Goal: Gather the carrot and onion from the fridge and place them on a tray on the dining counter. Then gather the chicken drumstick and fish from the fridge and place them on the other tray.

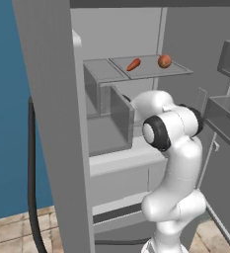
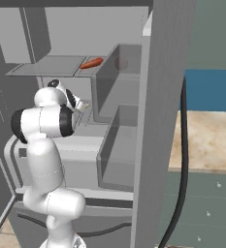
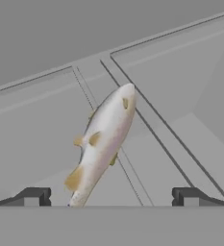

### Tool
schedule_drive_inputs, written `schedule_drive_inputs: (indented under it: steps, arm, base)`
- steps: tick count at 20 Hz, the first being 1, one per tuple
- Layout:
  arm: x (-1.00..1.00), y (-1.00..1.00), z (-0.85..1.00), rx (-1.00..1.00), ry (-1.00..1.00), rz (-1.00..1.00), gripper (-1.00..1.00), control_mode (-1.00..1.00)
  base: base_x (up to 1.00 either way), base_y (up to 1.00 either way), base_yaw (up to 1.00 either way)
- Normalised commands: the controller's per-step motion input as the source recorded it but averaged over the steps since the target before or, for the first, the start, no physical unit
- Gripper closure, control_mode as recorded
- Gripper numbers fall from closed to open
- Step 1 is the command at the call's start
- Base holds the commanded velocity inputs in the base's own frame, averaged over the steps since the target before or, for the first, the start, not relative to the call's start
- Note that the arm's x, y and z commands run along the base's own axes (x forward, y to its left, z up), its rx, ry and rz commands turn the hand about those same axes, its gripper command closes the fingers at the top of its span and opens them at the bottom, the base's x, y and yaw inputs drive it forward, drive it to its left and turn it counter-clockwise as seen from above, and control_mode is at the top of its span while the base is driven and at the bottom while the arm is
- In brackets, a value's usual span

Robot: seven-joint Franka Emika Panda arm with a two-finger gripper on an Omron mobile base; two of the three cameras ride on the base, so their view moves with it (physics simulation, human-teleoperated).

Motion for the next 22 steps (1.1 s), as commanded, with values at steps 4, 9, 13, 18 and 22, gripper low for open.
schedule_drive_inputs:
  steps: [4, 9, 13, 18, 22]
  arm:
    - [0.43, 0.00, -0.13, 0.00, 0.02, 0.00, -1.00, -1.00]
    - [0.43, 0.00, -0.18, 0.00, 0.04, 0.00, -1.00, -1.00]
    - [0.42, 0.00, -0.22, 0.00, 0.06, -0.01, -1.00, -1.00]
    - [0.23, 0.02, -0.31, 0.00, 0.05, -0.01, 1.00, -1.00]
    - [0.01, 0.01, -0.43, 0.01, 0.00, 0.00, 1.00, -1.00]
  base:
    - [0.00, 0.00, 0.00]
    - [0.00, 0.00, 0.00]
    - [0.00, 0.00, 0.00]
    - [0.00, 0.00, 0.00]
    - [0.00, 0.00, 0.00]
